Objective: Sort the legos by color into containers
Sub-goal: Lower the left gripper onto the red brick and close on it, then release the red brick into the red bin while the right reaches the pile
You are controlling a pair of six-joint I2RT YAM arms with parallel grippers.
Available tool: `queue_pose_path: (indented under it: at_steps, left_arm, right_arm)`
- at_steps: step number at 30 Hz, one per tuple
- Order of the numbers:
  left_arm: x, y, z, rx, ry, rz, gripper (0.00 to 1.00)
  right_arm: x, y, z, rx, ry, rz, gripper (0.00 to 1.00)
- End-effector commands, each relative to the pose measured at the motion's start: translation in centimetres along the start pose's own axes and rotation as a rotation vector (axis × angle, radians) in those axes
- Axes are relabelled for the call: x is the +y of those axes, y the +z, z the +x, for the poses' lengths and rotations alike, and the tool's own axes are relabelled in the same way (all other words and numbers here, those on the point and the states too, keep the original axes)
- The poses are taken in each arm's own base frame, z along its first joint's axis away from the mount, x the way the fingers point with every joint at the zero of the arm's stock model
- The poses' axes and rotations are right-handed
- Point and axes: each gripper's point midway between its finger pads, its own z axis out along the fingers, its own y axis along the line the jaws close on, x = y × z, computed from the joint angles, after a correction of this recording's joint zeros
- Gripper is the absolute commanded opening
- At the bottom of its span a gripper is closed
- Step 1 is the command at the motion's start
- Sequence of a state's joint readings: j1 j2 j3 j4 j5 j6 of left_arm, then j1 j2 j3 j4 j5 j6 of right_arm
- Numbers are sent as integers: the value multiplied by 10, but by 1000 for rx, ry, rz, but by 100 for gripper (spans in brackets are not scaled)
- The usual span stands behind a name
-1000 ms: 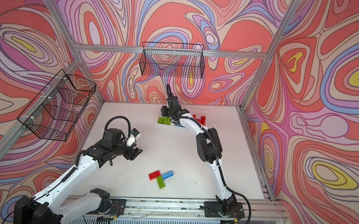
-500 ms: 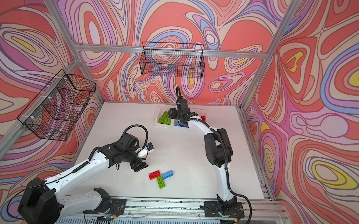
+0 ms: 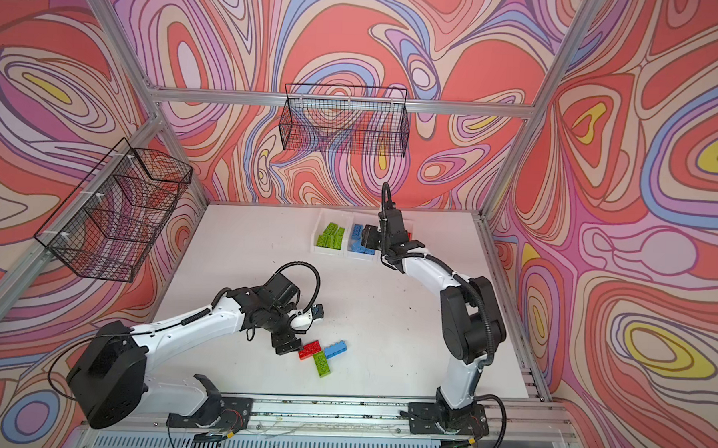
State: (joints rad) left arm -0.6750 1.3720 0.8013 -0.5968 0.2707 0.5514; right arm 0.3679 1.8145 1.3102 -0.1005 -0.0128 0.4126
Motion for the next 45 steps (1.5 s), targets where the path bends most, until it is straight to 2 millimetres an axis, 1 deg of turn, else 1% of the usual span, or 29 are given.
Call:
queue_pose_path:
  at_steps: [1,3,5,8,12,15,21,26,30,32,34,38,40,43,45]
  left_arm:
    - [-9,2,-7,-2,50,48,85]
    - [-15,6,-8,6,66,69,84]
    - [-20,10,-9,20,80,89,84]
    - [-27,16,-5,45,96,121,82]
    - [-28,25,3,98,112,123,79]
    - [-23,32,8,135,121,102,76]
    - [-15,43,5,166,88,87,62]
    - [-11,45,-3,163,79,87,41]
    - [-5,44,-11,146,85,66,31]
    - [0,43,-18,127,91,44,29]
    - [8,39,-29,91,95,7,27]
    - [34,29,-60,5,90,-76,25]
    - [48,24,-77,-43,87,-112,26]
    - [72,14,-113,-119,83,-161,26]
    - [92,7,-143,-185,70,-196,26]
  right_arm:
    - [-8,-13,-6,-25,12,22,67]
    - [-13,-12,-1,-14,14,32,67]
    - [-11,-21,-7,-33,14,29,67]
    - [-15,-23,-6,-33,13,37,67]
    - [-18,-25,-6,-32,10,45,66]
    - [-20,-27,-5,-32,10,51,65]
    - [-27,-32,-1,-31,12,69,64]
    - [-37,-39,1,-34,13,91,63]
    - [-46,-45,1,-35,21,107,62]
    - [-50,-49,2,-36,25,115,62]
    - [-58,-53,6,-37,30,131,62]
    - [-74,-63,16,-32,66,150,62]
    - [-80,-67,25,-20,76,159,61]
    - [-87,-72,42,8,87,173,61]
    - [-91,-77,50,10,107,184,61]
